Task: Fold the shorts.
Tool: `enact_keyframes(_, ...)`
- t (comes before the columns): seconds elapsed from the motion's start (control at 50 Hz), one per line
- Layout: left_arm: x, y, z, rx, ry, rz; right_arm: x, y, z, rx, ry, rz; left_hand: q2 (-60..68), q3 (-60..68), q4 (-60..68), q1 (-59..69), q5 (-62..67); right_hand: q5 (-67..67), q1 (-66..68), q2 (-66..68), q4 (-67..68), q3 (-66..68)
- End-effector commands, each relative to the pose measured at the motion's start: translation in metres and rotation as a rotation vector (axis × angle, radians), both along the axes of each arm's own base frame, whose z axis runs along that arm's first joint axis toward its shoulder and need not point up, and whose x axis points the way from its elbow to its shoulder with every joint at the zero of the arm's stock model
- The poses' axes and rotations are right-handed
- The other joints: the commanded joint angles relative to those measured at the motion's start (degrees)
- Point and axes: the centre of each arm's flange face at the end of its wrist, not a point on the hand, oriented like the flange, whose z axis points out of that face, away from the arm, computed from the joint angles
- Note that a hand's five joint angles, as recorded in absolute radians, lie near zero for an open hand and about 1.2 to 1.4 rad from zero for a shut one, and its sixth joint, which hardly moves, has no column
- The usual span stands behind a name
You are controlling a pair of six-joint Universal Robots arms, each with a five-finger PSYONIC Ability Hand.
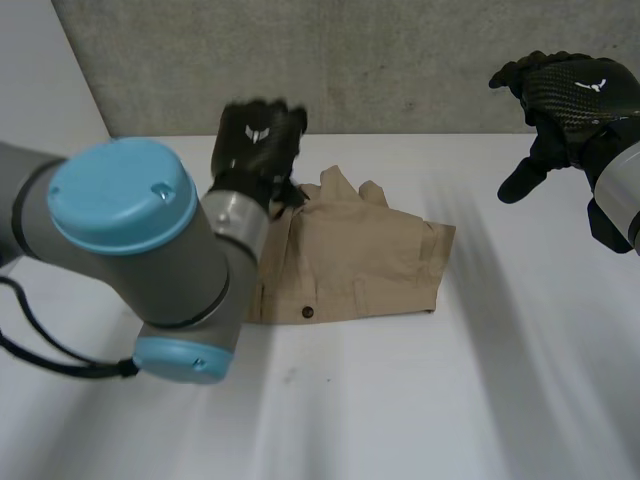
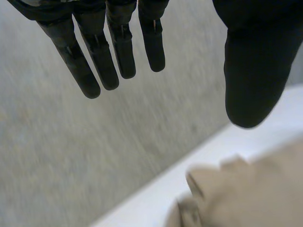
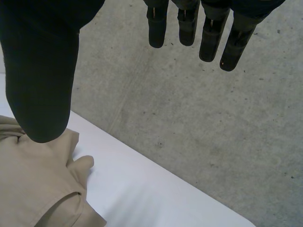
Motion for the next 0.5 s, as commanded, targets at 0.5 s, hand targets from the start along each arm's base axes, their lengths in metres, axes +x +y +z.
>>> enact_keyframes(0.5,0.058,-0.062,-0.124,0.43,-0.08,0.21,0.003,0.005,-0.006,0.016,0.007,0.013,-1.4,-1.6,-1.2,0.5,-0.8,-4.0,-1.6,-2.5,-3.3,-2.2)
